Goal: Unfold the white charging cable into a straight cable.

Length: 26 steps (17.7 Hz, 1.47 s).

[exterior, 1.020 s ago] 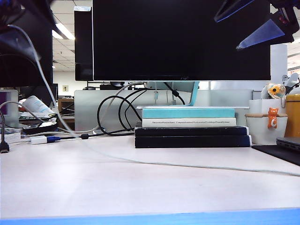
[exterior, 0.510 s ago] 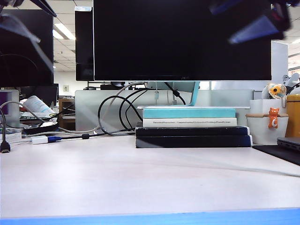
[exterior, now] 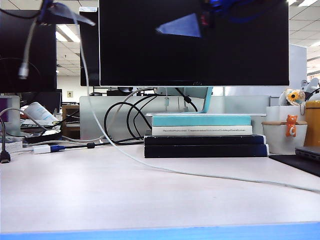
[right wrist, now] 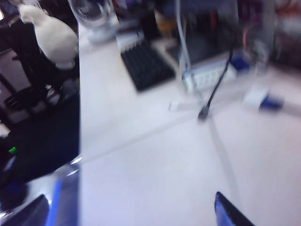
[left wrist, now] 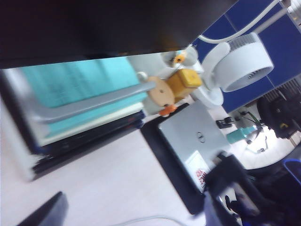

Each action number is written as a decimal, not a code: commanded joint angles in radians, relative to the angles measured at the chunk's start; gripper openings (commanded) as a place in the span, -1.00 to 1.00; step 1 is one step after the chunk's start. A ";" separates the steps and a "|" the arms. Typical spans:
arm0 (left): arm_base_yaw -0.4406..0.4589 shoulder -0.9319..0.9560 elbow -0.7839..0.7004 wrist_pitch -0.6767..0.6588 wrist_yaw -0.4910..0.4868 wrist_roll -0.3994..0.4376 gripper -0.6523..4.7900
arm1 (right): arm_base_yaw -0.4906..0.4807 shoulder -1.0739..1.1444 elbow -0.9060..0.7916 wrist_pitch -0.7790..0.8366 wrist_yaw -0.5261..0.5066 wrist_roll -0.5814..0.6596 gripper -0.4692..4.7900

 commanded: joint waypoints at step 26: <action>-0.332 0.079 0.001 0.584 -0.008 -0.401 0.57 | 0.027 0.136 0.008 0.583 0.157 0.242 -0.04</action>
